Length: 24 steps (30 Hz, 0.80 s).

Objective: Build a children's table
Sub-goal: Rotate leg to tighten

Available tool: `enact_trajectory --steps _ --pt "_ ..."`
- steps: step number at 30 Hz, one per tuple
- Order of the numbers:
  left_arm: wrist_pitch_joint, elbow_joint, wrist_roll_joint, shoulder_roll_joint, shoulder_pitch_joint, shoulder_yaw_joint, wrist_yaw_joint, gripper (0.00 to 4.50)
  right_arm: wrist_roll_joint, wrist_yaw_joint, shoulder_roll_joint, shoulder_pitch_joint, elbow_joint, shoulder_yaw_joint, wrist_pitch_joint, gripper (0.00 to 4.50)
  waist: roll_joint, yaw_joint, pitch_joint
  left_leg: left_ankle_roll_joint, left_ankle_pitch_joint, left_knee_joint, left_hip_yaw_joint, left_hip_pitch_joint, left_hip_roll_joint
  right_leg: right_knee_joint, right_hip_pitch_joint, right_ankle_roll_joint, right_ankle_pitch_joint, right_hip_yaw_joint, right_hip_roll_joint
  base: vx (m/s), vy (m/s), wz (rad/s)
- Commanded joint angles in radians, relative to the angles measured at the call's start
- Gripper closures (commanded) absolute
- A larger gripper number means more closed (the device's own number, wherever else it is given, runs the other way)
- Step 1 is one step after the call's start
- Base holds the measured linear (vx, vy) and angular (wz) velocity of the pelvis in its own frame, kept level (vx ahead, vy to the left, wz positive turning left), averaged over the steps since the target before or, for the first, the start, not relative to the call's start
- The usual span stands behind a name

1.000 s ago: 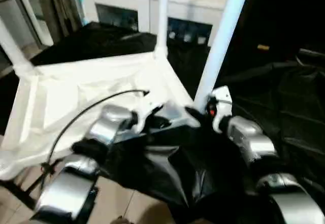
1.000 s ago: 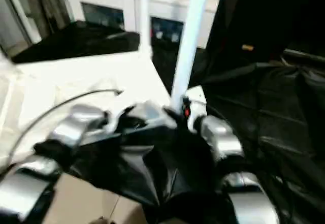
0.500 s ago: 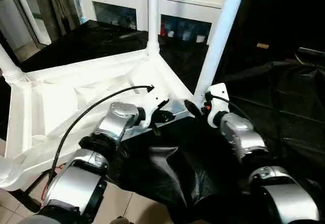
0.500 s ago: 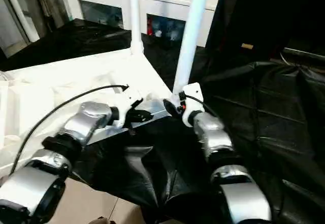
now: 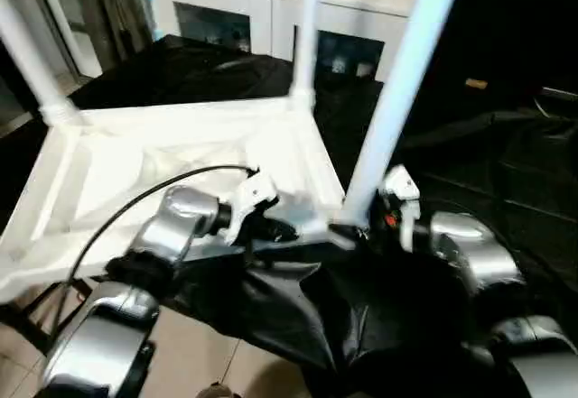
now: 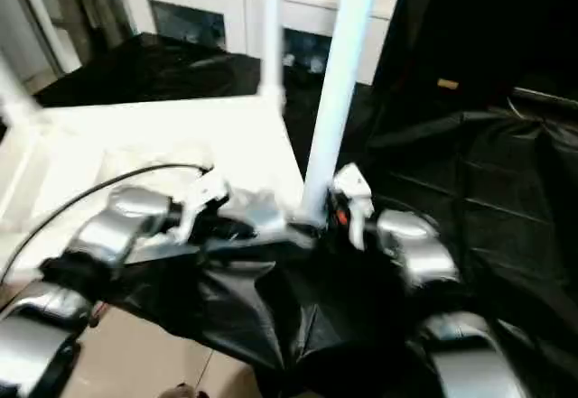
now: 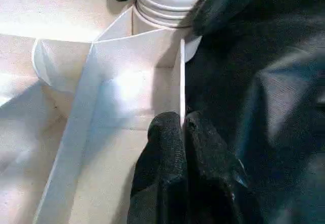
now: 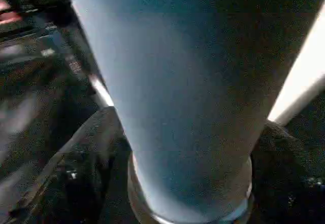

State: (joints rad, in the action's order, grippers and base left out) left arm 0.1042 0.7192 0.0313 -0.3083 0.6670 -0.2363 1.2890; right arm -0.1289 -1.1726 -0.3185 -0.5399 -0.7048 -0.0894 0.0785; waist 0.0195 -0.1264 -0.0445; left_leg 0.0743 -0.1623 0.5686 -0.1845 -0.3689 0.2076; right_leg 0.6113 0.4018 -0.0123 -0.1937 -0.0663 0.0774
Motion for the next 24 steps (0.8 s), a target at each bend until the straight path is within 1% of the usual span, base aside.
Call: enact_trajectory --steps 1,3,5,7,8,9,12,14,15,18,19,20,21,22,23,24 --pt "-0.004 -0.054 -0.05 0.014 0.001 0.001 0.034 4.5 -0.018 -0.108 0.009 0.021 0.052 -0.071 0.039 0.86 0.01 -0.001 0.057 -0.064 -0.202 -0.059 0.004 0.011 0.032 -0.07 -0.051 -0.218 -0.168 0.042 0.067 0.0 0.0 0.0" --pt "0.0 -0.061 -0.05 0.009 -0.003 0.001 0.041 4.5 -0.017 -0.123 0.003 0.026 0.064 -0.077 0.048 1.1 0.01 -0.004 0.057 -0.061 -0.203 -0.058 0.003 0.012 0.032 -0.071 -0.05 -0.217 -0.174 0.043 0.068 0.0 0.0 0.0" --pt "0.003 -0.069 -0.051 0.006 -0.006 0.002 0.045 4.5 -0.02 -0.133 -0.002 0.032 0.077 -0.082 0.059 1.17 0.01 -0.005 0.056 -0.055 -0.203 -0.059 0.003 0.013 0.032 -0.072 -0.048 -0.216 -0.181 0.043 0.068 0.0 0.0 0.0" --pt "0.006 -0.078 -0.055 0.0 -0.01 -0.002 0.052 4.5 -0.032 -0.143 -0.008 0.042 0.106 -0.085 0.085 1.44 0.01 -0.01 0.057 -0.053 -0.197 -0.058 0.003 0.014 0.032 -0.071 -0.047 -0.213 -0.172 0.044 0.067 0.0 0.0 0.0" --pt "0.007 -0.078 -0.056 0.0 -0.01 -0.002 0.052 4.5 -0.033 -0.144 -0.008 0.043 0.109 -0.085 0.087 1.44 0.01 -0.011 0.057 -0.052 -0.195 -0.059 0.003 0.013 0.031 -0.07 -0.048 -0.212 -0.172 0.043 0.067 0.0 0.0 0.0" --pt "0.008 -0.082 -0.057 0.0 -0.012 -0.003 0.052 4.5 -0.036 -0.147 -0.008 0.046 0.119 -0.086 0.099 1.53 0.009 -0.012 0.057 -0.051 -0.196 -0.058 0.003 0.014 0.031 -0.071 -0.048 -0.212 -0.174 0.043 0.068 0.0 0.0 0.0" --pt "0.011 -0.083 -0.053 0.005 -0.013 0.0 0.044 4.5 -0.036 -0.146 -0.005 0.051 0.132 -0.086 0.111 1.76 0.01 -0.013 0.058 -0.048 -0.191 -0.058 0.003 0.013 0.03 -0.07 -0.048 -0.207 -0.174 0.043 0.067 0.0 0.0 0.0" --pt "0.017 -0.068 -0.043 0.024 -0.004 0.012 -0.004 4.5 -0.029 -0.11 0.011 0.058 0.13 -0.081 0.117 1.8 0.011 -0.013 0.057 -0.047 -0.191 -0.058 0.003 0.013 0.03 -0.071 -0.048 -0.207 -0.175 0.043 0.067 0.0 0.0 0.0" --pt "0.017 -0.068 -0.043 0.024 -0.004 0.012 -0.004 4.5 -0.029 -0.11 0.011 0.058 0.13 -0.081 0.117 1.8 0.011 -0.013 0.058 -0.046 -0.189 -0.058 0.003 0.013 0.031 -0.07 -0.048 -0.207 -0.172 0.043 0.068 0.0 0.0 0.0" --pt "0.029 -0.015 -0.028 0.065 0.031 0.036 -0.12 4.5 0.015 0.083 0.066 0.038 0.053 -0.048 0.08 1.82 0.012 -0.011 0.055 -0.036 -0.2 -0.059 0.003 0.014 0.029 -0.074 -0.044 -0.201 -0.206 0.043 0.07 0.0 0.0 0.0" --pt "0.031 0.011 -0.016 0.082 0.048 0.042 -0.175 4.5 0.037 0.188 0.091 0.02 0.007 -0.032 0.078 1.82 0.011 -0.005 0.053 -0.011 -0.227 -0.062 0.006 0.018 0.025 -0.082 -0.041 -0.186 -0.273 0.044 0.072 0.0 0.0 0.0" --pt "0.032 0.028 -0.008 0.093 0.059 0.046 -0.213 4.5 0.05 0.259 0.108 0.008 -0.022 -0.022 0.08 1.82 0.01 -0.004 0.054 -0.004 -0.236 -0.064 0.008 0.019 0.025 -0.083 -0.042 -0.179 -0.296 0.043 0.073 0.0 0.0 0.0" --pt "0.034 0.052 0.002 0.109 0.075 0.05 -0.26 4.5 0.056 0.342 0.131 -0.008 -0.059 -0.004 0.082 1.83 0.01 -0.002 0.053 0.002 -0.242 -0.065 0.009 0.019 0.026 -0.085 -0.041 -0.174 -0.313 0.044 0.073 0.0 0.0 0.0" --pt "0.036 0.086 0.014 0.133 0.098 0.056 -0.328 4.5 0.054 0.449 0.163 -0.028 -0.101 0.025 0.088 1.83 0.01 -0.001 0.054 0.011 -0.243 -0.066 0.009 0.022 0.026 -0.086 -0.039 -0.165 -0.32 0.045 0.073 0.0 0.0 0.0" --pt "0.039 0.106 0.018 0.149 0.112 0.061 -0.37 4.5 0.051 0.506 0.182 -0.039 -0.123 0.042 0.091 1.83 0.009 0.003 0.053 0.019 -0.254 -0.068 0.011 0.022 0.026 -0.087 -0.039 -0.163 -0.326 0.045 0.072 0.0 0.0 0.0" --pt "0.043 0.125 0.02 0.167 0.126 0.065 -0.403 4.5 0.049 0.565 0.202 -0.05 -0.143 0.056 0.092 1.83 0.01 0.005 0.055 0.022 -0.247 -0.068 0.011 0.019 0.025 -0.085 -0.041 -0.162 -0.315 0.045 0.072 0.0 0.0 0.0"
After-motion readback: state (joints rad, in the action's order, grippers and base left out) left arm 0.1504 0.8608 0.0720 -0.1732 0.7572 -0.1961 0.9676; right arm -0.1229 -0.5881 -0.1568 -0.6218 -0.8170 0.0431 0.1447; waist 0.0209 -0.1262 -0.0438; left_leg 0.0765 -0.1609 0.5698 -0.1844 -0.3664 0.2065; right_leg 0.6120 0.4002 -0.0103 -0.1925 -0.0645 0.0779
